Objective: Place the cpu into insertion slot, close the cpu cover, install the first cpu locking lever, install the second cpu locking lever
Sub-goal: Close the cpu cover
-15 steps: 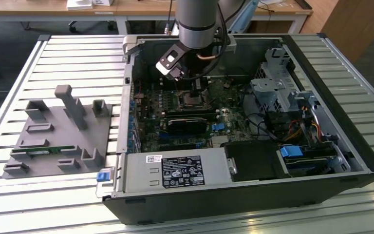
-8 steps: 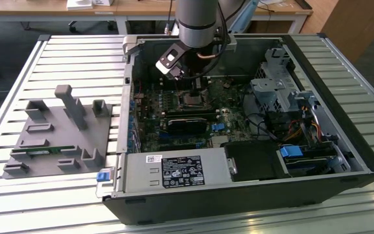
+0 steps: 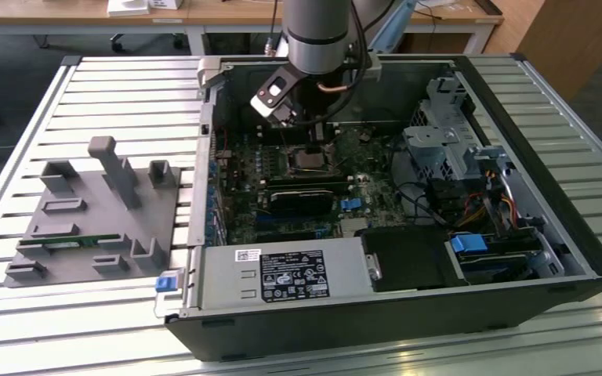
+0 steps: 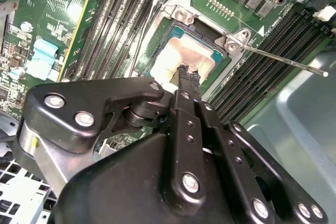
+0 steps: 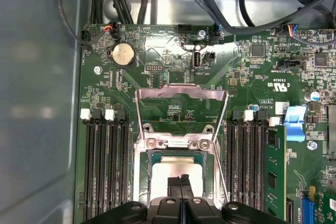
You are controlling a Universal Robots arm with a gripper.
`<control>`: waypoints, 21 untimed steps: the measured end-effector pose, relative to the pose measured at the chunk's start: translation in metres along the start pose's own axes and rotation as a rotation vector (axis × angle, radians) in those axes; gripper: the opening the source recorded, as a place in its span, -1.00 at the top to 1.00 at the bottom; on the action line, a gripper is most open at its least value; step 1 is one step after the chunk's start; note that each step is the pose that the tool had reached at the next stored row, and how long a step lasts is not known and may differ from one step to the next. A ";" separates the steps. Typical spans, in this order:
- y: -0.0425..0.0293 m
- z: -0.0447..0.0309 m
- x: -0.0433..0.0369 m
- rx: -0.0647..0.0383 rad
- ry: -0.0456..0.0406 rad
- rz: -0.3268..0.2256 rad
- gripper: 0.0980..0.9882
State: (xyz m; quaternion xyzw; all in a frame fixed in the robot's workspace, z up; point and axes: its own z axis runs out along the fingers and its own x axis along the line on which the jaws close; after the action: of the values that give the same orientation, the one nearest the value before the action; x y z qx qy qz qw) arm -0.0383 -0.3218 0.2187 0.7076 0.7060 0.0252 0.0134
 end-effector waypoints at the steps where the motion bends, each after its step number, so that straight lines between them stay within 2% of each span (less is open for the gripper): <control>1: 0.0001 -0.0010 0.0000 0.000 0.0002 0.000 0.98; 21: 0.0004 -0.0064 0.0001 0.000 0.0001 0.000 0.98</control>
State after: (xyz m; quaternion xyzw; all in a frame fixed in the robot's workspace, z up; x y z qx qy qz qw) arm -0.0383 -0.3218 0.2252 0.7076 0.7060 0.0253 0.0133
